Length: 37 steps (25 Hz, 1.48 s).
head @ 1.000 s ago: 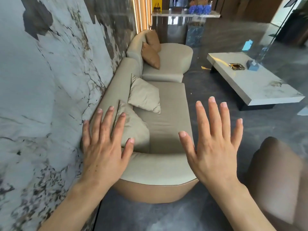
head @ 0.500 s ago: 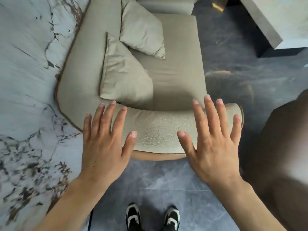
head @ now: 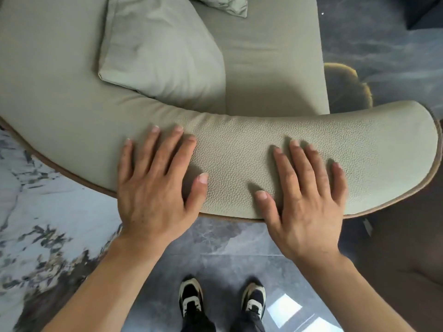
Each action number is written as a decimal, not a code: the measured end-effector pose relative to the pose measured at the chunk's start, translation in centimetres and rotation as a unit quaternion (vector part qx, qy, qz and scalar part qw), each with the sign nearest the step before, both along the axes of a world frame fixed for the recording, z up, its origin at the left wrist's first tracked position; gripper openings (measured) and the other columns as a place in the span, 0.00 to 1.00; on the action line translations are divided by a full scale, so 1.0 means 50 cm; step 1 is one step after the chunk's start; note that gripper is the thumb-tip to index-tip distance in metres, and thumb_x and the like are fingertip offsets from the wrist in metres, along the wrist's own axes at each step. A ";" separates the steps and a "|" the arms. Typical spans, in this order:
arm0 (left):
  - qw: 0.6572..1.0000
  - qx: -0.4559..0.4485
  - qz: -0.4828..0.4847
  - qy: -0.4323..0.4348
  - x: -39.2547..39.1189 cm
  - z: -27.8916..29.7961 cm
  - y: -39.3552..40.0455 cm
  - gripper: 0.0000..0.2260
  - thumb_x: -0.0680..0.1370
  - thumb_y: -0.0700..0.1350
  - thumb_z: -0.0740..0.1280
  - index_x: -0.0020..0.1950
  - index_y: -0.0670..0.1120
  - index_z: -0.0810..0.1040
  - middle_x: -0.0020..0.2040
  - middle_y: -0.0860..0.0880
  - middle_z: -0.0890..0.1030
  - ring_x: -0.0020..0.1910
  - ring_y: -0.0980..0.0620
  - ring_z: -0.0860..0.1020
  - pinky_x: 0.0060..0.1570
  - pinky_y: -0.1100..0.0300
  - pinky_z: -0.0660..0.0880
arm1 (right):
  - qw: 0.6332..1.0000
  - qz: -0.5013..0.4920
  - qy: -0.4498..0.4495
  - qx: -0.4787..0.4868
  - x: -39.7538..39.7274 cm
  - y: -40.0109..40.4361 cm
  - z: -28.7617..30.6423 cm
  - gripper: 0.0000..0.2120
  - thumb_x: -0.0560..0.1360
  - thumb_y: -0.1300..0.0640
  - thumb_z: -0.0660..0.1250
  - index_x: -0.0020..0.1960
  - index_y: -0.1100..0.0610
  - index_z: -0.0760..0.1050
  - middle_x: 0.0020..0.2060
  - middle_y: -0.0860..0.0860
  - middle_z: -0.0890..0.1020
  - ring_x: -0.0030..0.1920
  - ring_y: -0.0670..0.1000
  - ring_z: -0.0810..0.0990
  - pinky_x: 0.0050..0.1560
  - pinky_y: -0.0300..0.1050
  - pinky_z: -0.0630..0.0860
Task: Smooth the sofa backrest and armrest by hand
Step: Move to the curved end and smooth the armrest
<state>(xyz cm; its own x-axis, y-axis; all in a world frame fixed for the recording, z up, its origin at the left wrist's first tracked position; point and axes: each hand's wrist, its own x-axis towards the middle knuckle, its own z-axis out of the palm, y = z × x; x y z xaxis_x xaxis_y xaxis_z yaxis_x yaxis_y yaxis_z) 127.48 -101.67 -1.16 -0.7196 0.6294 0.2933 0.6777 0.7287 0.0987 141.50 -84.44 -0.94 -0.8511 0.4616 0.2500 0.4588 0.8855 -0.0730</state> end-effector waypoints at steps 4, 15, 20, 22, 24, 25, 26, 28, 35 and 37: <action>0.998 0.040 -0.020 0.049 -0.011 -0.015 0.005 0.23 0.79 0.56 0.56 0.67 0.46 0.77 0.69 0.45 0.77 0.70 0.40 0.72 0.68 0.35 0.65 | 0.998 0.001 0.050 0.040 -0.016 0.007 -0.016 0.30 0.78 0.38 0.49 0.73 0.53 0.69 0.71 0.53 0.72 0.71 0.57 0.70 0.68 0.65 0.65; 0.994 0.072 -0.025 0.082 -0.071 -0.024 0.066 0.22 0.78 0.54 0.57 0.65 0.46 0.80 0.66 0.45 0.79 0.67 0.40 0.75 0.68 0.35 0.65 | 0.993 0.019 0.095 0.060 -0.077 0.075 -0.036 0.30 0.77 0.38 0.51 0.71 0.53 0.72 0.70 0.52 0.74 0.71 0.58 0.70 0.66 0.67 0.66; 0.993 0.075 -0.021 0.093 -0.133 -0.022 0.116 0.22 0.79 0.54 0.55 0.63 0.45 0.80 0.65 0.45 0.80 0.66 0.40 0.76 0.67 0.35 0.65 | 0.994 0.016 0.093 0.061 -0.139 0.126 -0.035 0.29 0.77 0.38 0.51 0.71 0.52 0.71 0.70 0.51 0.74 0.71 0.57 0.70 0.67 0.65 0.65; 0.993 0.073 -0.018 0.094 -0.159 -0.023 0.132 0.22 0.79 0.54 0.55 0.64 0.46 0.80 0.66 0.45 0.79 0.66 0.40 0.76 0.68 0.35 0.65 | 0.994 0.013 0.094 0.054 -0.164 0.143 -0.037 0.29 0.77 0.38 0.51 0.71 0.52 0.71 0.70 0.51 0.74 0.71 0.56 0.70 0.68 0.65 0.65; 0.992 0.074 -0.016 0.096 -0.182 -0.026 0.148 0.22 0.79 0.54 0.55 0.64 0.46 0.80 0.66 0.46 0.79 0.66 0.40 0.76 0.68 0.35 0.65 | 0.994 0.011 0.095 0.052 -0.187 0.159 -0.039 0.29 0.78 0.38 0.52 0.72 0.52 0.71 0.70 0.51 0.73 0.72 0.56 0.70 0.68 0.65 0.64; 0.992 0.077 -0.015 0.100 -0.196 -0.025 0.158 0.22 0.79 0.55 0.55 0.64 0.46 0.80 0.66 0.46 0.79 0.66 0.40 0.76 0.67 0.35 0.65 | 0.994 0.011 0.097 0.052 -0.201 0.168 -0.039 0.29 0.78 0.38 0.52 0.72 0.52 0.71 0.70 0.51 0.73 0.72 0.56 0.70 0.68 0.65 0.64; 0.992 0.078 -0.013 0.100 -0.211 -0.024 0.168 0.23 0.79 0.55 0.54 0.64 0.46 0.80 0.66 0.46 0.80 0.66 0.40 0.76 0.67 0.35 0.65 | 0.994 0.011 0.099 0.051 -0.216 0.176 -0.037 0.29 0.78 0.38 0.52 0.71 0.52 0.71 0.70 0.51 0.73 0.72 0.56 0.70 0.68 0.65 0.64; 0.992 0.077 -0.010 0.096 -0.240 -0.021 0.187 0.23 0.79 0.55 0.54 0.64 0.46 0.80 0.66 0.46 0.80 0.66 0.41 0.76 0.68 0.36 0.65 | 0.993 0.009 0.100 0.055 -0.246 0.193 -0.036 0.29 0.78 0.38 0.52 0.71 0.52 0.72 0.70 0.51 0.74 0.71 0.56 0.70 0.68 0.65 0.64; 0.990 0.094 -0.020 0.105 -0.262 -0.032 0.204 0.23 0.79 0.55 0.53 0.64 0.46 0.80 0.66 0.46 0.80 0.66 0.40 0.76 0.66 0.35 0.66 | 0.991 0.018 0.119 0.062 -0.269 0.212 -0.039 0.29 0.78 0.38 0.50 0.71 0.53 0.72 0.69 0.51 0.75 0.70 0.57 0.71 0.67 0.66 0.66; 0.990 0.090 -0.020 0.104 -0.262 -0.031 0.201 0.23 0.79 0.55 0.53 0.64 0.46 0.80 0.66 0.46 0.80 0.66 0.40 0.76 0.66 0.35 0.66 | 0.991 0.015 0.121 0.060 -0.270 0.210 -0.038 0.29 0.78 0.38 0.51 0.71 0.53 0.72 0.69 0.51 0.75 0.70 0.57 0.72 0.66 0.66 0.66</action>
